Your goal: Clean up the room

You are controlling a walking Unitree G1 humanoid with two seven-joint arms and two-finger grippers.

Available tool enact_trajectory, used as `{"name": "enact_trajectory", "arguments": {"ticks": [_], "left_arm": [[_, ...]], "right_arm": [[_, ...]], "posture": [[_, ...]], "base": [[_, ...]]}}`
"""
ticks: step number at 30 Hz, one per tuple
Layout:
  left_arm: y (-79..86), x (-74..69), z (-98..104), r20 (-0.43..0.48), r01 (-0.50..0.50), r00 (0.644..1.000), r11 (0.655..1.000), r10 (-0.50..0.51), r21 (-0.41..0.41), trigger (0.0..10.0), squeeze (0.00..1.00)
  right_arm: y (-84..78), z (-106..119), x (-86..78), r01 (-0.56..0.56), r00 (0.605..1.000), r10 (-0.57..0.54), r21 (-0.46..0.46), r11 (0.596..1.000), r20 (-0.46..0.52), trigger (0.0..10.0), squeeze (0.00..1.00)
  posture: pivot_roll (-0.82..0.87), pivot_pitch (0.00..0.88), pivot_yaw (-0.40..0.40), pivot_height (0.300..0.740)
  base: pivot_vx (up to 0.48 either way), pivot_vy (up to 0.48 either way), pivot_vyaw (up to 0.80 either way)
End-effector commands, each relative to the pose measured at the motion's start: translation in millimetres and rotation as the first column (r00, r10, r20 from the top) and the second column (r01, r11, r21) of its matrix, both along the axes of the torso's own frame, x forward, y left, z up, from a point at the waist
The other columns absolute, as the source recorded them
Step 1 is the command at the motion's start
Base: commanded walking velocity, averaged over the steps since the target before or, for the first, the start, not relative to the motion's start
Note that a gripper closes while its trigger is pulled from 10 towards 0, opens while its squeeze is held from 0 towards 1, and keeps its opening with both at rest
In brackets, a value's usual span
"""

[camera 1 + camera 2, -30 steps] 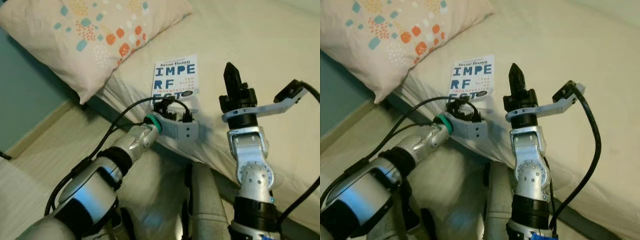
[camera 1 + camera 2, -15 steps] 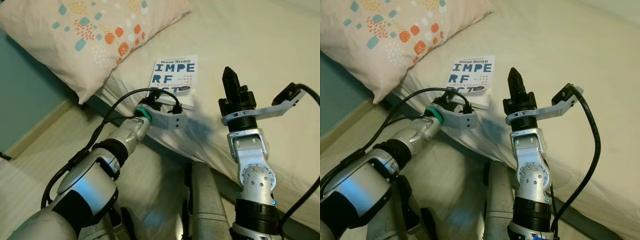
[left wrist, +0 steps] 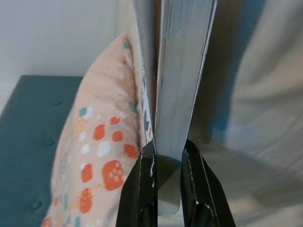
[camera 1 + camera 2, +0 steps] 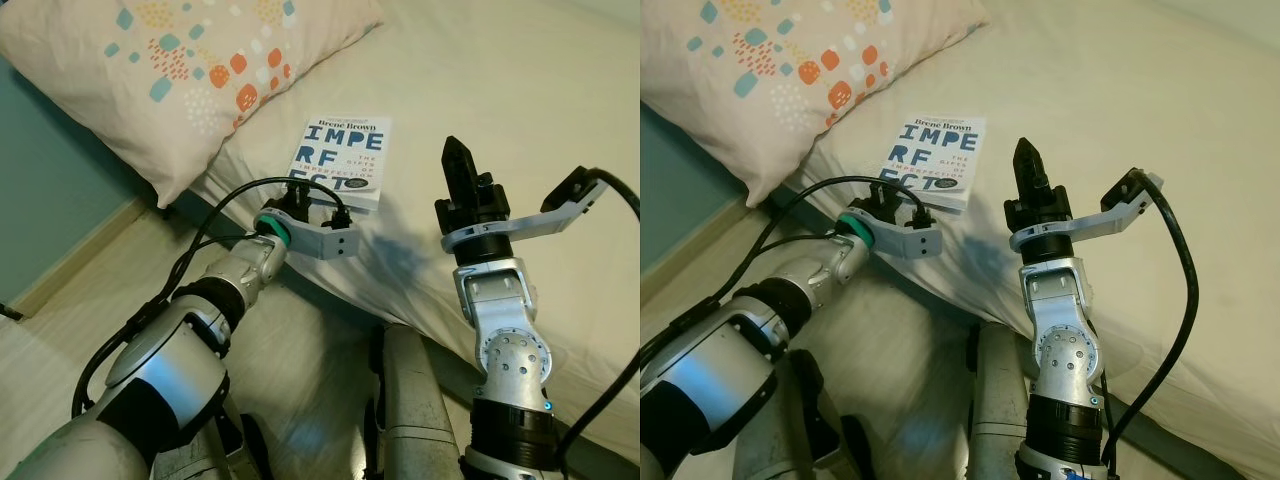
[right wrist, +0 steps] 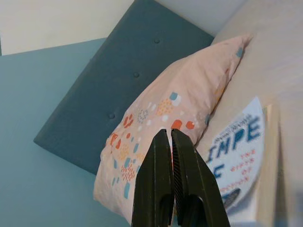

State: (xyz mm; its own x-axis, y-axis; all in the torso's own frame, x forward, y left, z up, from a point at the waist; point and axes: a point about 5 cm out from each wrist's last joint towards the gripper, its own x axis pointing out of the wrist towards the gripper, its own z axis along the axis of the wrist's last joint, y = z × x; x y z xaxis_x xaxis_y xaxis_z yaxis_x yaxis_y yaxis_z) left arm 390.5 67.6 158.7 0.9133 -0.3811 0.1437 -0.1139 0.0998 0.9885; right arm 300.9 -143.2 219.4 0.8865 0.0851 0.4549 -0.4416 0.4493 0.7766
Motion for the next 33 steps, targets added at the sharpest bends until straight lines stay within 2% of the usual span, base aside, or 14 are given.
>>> {"name": "enact_trajectory", "arguments": {"ticks": [1, 2, 3, 4, 5, 6, 9, 13, 16, 19, 23, 25, 29, 33], "left_arm": [[-0.3, 3.8, 13.5, 0.072, -0.006, 0.997, 1.0, 0.006, -0.007, 0.0, 0.0], [1.0, 6.1, 21.0, 0.114, -0.013, 0.993, 1.0, 0.013, 0.001, 0.0, 0.0], [1.0, 6.1, 21.0, 0.114, -0.013, 0.993, 1.0, 0.013, 0.001, 0.0, 0.0], [2.1, 8.1, 27.8, 0.152, -0.015, 0.988, 1.0, 0.011, 0.022, 2.1, 0.0], [2.7, 9.4, 32.8, 0.181, -0.015, 0.983, 0.999, 0.007, 0.041, 10.0, 0.0], [-0.1, 10.7, 42.5, 0.233, 0.005, 0.972, 0.997, -0.024, 0.081, 10.0, 0.0], [-5.0, 11.0, 49.3, 0.265, 0.031, 0.962, 0.993, -0.061, 0.114, 10.0, 0.0], [-10.7, 11.6, 58.1, 0.294, 0.055, 0.95, 0.985, -0.103, 0.165, 10.0, 0.0], [-15.3, 13.4, 69.9, 0.317, 0.073, 0.936, 0.965, -0.153, 0.25, 10.0, 0.0], [-15.5, 15.1, 76.8, 0.324, 0.071, 0.931, 0.952, -0.17, 0.296, 10.0, 0.0], [-13.4, 16.7, 80.1, 0.321, 0.057, 0.932, 0.945, -0.166, 0.322, 10.0, 0.0], [-5.4, 19.8, 81.0, 0.303, 0.022, 0.943, 0.935, -0.137, 0.355, 10.0, 0.0], [0.0, 21.4, 79.9, 0.284, 0.003, 0.952, 0.932, -0.114, 0.363, 10.0, 0.0], [14.9, 23.1, 73.1, 0.253, -0.026, 0.965, 0.928, -0.074, 0.372, 10.0, 0.0]], "right_arm": [[-0.3, -5.0, -1.9, -0.001, 1.0, 0.001, 0.003, 1.0, -0.024, 10.0, 0.0], [0.6, -4.6, -2.6, -0.001, 1.0, 0.001, 0.003, 1.0, -0.025, 10.0, 0.0], [0.6, -4.6, -2.6, -0.001, 1.0, 0.001, 0.003, 1.0, -0.025, 10.0, 0.0], [1.6, -3.9, -3.7, -0.001, 1.0, 0.001, 0.001, 1.0, -0.024, 10.0, 0.0], [2.1, -3.4, -4.7, -0.001, 1.0, 0.001, 0.0, 1.0, -0.024, 10.0, 0.0], [2.4, -2.7, -7.1, 0.002, 1.0, -0.003, -0.006, 1.0, -0.023, 10.0, 0.0], [2.3, -1.8, -8.6, 0.007, 1.0, -0.007, -0.009, 1.0, -0.022, 10.0, 0.0], [3.0, 0.6, -10.9, 0.012, 1.0, -0.012, -0.012, 1.0, -0.017, 10.0, 0.0], [4.8, 5.8, -16.0, 0.024, 1.0, -0.024, -0.019, 1.0, -0.006, 10.0, 0.0], [4.6, 8.7, -20.4, 0.041, 0.999, -0.041, -0.021, 0.999, -0.003, 10.0, 0.0], [3.8, 10.3, -23.9, 0.052, 0.999, -0.052, -0.02, 0.998, -0.002, 10.0, 0.0], [1.8, 10.6, -30.0, 0.069, 0.998, -0.07, -0.025, 0.997, -0.008, 10.0, 0.0], [-0.3, 9.7, -32.6, 0.081, 0.997, -0.081, -0.026, 0.996, -0.015, 10.0, 0.0], [-2.8, 7.3, -35.3, 0.091, 0.995, -0.092, -0.025, 0.996, -0.03, 10.0, 0.0]], "posture": [[-0.19, 0.224, 0.071, 0.471], [-0.2, 0.233, 0.075, 0.471], [-0.2, 0.233, 0.075, 0.471], [-0.22, 0.242, 0.079, 0.471], [-0.22, 0.244, 0.081, 0.471], [-0.24, 0.253, 0.088, 0.471], [-0.26, 0.267, 0.096, 0.471], [-0.28, 0.284, 0.11, 0.471], [-0.32, 0.308, 0.129, 0.471], [-0.36, 0.333, 0.147, 0.471], [-0.37, 0.34, 0.149, 0.471], [-0.38, 0.359, 0.155, 0.471], [-0.38, 0.362, 0.153, 0.471], [-0.38, 0.36, 0.144, 0.471]], "base": [[0.0, 0.0, 0.0], [0.0, 0.0, 0.0], [0.0, 0.0, 0.0], [0.0, 0.0, 0.0], [0.0, 0.0, 0.0], [0.0, 0.0, 0.0], [0.0, 0.0, 0.0], [0.0, 0.0, 0.0], [0.0, 0.0, 0.0], [0.0, 0.0, 0.0], [0.0, 0.0, 0.0], [0.0, 0.0, 0.0], [0.0, 0.0, 0.0], [0.0, 0.0, 0.0]]}}
